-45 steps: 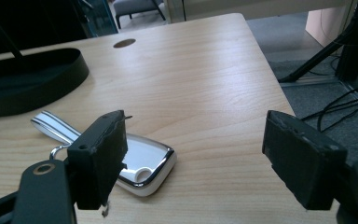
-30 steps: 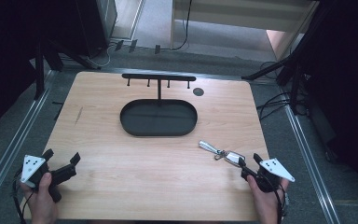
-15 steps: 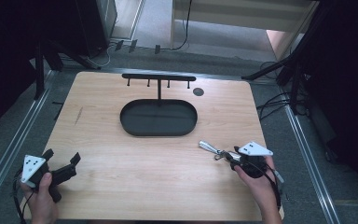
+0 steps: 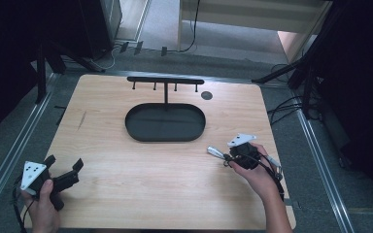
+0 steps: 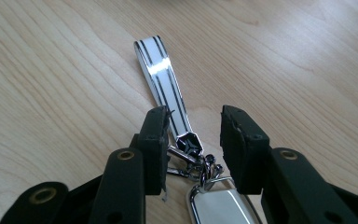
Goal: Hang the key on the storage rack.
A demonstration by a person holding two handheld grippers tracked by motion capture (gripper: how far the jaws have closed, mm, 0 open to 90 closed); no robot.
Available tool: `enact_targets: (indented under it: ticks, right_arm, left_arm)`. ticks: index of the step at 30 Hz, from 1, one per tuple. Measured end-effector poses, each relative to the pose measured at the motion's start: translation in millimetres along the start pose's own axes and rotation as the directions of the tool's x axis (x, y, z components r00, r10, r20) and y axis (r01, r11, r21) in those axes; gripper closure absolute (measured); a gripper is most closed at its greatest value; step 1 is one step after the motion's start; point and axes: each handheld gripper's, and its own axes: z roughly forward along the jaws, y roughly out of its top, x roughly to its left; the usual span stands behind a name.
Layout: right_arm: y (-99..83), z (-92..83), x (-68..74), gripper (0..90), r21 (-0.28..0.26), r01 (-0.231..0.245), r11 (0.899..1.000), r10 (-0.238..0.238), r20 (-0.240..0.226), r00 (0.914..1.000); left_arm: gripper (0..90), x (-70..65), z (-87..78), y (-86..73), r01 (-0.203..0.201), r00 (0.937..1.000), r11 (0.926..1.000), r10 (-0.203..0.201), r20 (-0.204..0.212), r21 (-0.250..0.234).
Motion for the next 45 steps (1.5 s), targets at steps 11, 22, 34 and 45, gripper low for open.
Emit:
enact_targets:
  ticks: [11, 22, 34, 45]
  right_arm:
    - [21.4, 22.4, -8.6, 69.6, 0.196, 0.072, 0.978, -0.069, -0.020, 0.9974]
    - [21.3, 24.2, -12.7, 70.6, 0.244, 0.060, 0.968, -0.036, -0.099, 0.9944]
    - [17.5, 28.8, -11.1, 75.3, 0.307, 0.084, 0.948, -0.042, -0.139, 0.9894]
    - [11.4, 19.0, -13.2, 75.5, 0.101, -0.037, 0.994, 0.046, -0.089, 0.9950]
  left_arm:
    - [1.3, 0.0, 0.1, 0.1, -0.001, 1.0000, 1.0000, 0.001, 0.002, 0.002]
    - [1.3, 0.2, 0.2, 0.1, 0.003, 1.0000, 1.0000, -0.003, 0.003, 0.001]
    - [1.4, 0.0, 0.2, 0.1, 0.000, 1.0000, 1.0000, 0.000, 0.002, 0.002]
    - [1.4, 0.4, 0.2, 0.1, 0.004, 1.0000, 1.0000, -0.004, 0.002, 0.001]
